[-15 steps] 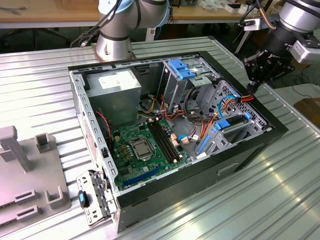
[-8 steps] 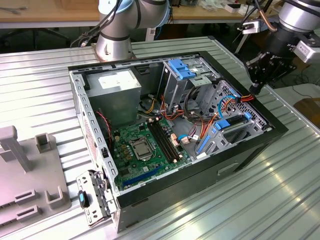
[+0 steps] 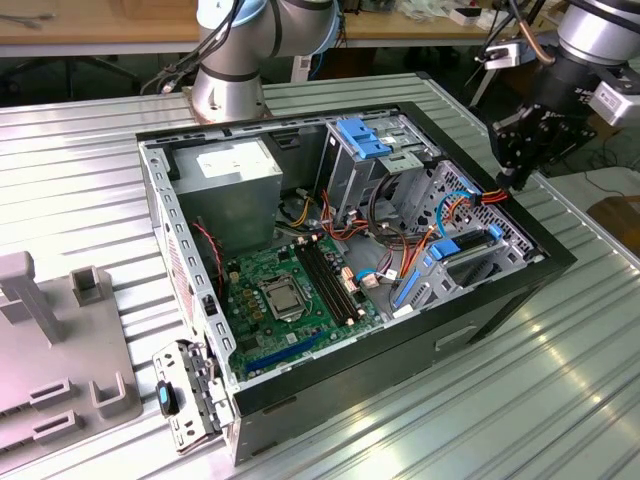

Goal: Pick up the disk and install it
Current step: 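Insert the first disk wire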

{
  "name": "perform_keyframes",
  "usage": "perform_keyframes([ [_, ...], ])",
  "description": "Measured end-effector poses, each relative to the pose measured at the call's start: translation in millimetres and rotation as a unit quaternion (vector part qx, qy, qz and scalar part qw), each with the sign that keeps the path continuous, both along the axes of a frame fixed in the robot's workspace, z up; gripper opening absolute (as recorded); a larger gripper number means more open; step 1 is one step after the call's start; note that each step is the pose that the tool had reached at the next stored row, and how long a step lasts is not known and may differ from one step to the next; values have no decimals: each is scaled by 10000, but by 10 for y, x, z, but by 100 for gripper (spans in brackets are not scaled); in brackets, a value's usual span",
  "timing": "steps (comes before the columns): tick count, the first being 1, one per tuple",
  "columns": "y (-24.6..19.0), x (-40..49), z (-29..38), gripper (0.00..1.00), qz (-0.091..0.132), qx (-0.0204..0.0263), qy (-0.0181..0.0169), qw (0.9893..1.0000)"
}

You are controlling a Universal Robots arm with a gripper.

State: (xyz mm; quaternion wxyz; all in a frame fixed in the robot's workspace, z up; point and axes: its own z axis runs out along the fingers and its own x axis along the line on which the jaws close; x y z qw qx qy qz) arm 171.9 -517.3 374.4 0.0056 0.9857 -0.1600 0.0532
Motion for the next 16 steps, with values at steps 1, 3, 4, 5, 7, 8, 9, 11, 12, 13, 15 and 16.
perform_keyframes([
  [1, 0, 0, -3, 25, 2, -20, 0, 10000],
  [3, -1, -1, -19, 25, 2, -76, 0, 10000],
  [4, 0, 0, -21, 25, 2, -79, 0, 10000],
  [5, 0, 0, -27, 25, 2, -80, 0, 10000],
  [7, 0, 0, -47, 25, 2, -80, 0, 10000],
  [8, 0, 0, -54, 25, 2, -80, 0, 10000],
  [9, 0, 0, -61, 25, 2, -80, 0, 10000],
  [11, 0, 0, -67, 25, 2, -80, 0, 10000],
  [12, 1, 0, -69, 25, 2, -80, 0, 10000],
  [13, 2, 0, -70, 25, 2, -79, 0, 10000],
  [15, 6, 0, -74, 25, 2, -79, 0, 10000],
  [16, 15, 0, -74, 25, 2, -80, 0, 10000],
])
